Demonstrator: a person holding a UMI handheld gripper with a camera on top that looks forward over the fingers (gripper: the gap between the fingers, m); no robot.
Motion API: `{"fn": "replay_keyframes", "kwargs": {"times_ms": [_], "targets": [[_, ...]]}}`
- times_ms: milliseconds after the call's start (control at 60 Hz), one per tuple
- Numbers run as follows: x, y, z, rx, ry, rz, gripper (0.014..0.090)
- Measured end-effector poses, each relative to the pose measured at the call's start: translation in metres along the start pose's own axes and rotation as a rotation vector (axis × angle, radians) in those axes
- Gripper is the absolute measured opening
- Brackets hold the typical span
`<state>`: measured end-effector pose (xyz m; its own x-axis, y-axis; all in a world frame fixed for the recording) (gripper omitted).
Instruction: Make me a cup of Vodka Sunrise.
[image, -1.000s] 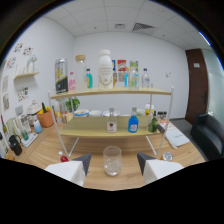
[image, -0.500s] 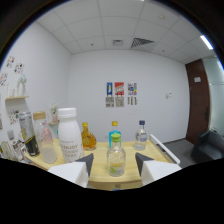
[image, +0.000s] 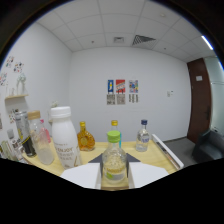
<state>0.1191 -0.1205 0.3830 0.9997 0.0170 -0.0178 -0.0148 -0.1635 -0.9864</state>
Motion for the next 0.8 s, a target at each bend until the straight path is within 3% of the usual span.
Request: {"fn": "replay_keyframes", "kwargs": {"times_ms": [150, 283, 583, 800], "targets": [[-0.001, -0.018, -0.038, 0.06, -0.032, 0.025, 0.0354], [0.003, 0.012, -0.071, 0.054, -0.036, 0.047, 0.0352], [0.002, 0.2, -0.075, -0.17, -0.022, 0.075, 0.0351], [0.007, 0.239, -0.06, -0.226, 0.019, -0.087, 0.0351]]}}
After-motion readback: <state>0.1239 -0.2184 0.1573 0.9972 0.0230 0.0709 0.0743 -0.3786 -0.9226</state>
